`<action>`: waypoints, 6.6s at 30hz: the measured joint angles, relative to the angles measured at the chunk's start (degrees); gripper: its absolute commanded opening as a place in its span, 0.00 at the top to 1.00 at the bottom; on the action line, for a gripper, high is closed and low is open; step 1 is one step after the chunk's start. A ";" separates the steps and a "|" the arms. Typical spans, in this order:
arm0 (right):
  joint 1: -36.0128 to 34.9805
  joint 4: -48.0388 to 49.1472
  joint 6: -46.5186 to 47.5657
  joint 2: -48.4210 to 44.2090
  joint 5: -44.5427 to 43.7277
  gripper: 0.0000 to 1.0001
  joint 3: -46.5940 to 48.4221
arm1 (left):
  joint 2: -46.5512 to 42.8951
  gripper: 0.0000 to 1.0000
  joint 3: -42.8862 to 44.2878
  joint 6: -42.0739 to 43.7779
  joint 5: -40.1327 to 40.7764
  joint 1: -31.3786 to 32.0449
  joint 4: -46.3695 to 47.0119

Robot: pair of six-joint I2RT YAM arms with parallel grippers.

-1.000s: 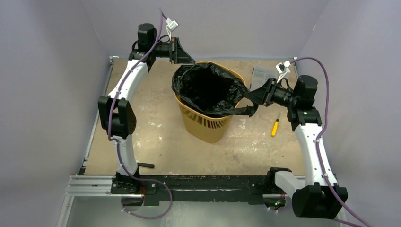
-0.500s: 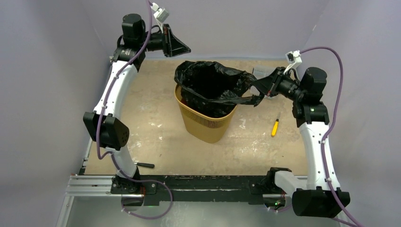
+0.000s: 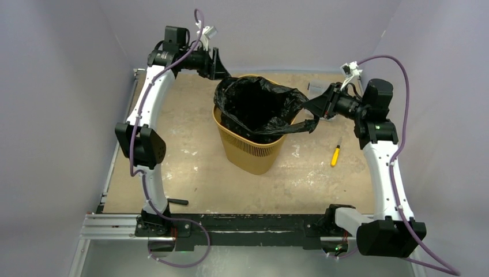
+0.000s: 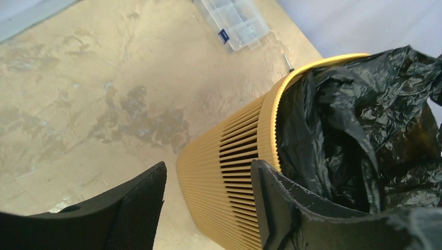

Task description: Put the trash bags into the trash bin

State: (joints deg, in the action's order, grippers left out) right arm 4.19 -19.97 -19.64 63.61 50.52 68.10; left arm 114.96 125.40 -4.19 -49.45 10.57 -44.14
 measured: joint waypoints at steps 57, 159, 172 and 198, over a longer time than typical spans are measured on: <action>0.00 -3.15 2.14 -3.50 -0.70 0.65 -1.62 | -30.82 1.00 -35.21 -8.94 10.80 1.07 31.04; -0.94 -3.06 4.44 8.35 -14.38 0.89 -3.67 | -7.15 1.00 -19.80 30.16 23.74 13.49 28.98; -1.92 -2.14 4.63 8.35 -13.25 0.88 -3.72 | -8.72 1.00 -20.31 17.77 16.81 5.07 26.29; -2.27 0.98 3.82 8.52 -10.21 0.91 -3.85 | -10.16 0.89 -36.15 -5.97 5.97 0.15 27.65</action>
State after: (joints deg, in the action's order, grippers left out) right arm 1.91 -18.98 -15.81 72.14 40.32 64.25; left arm 104.79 89.25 -10.15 -43.48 10.72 -16.49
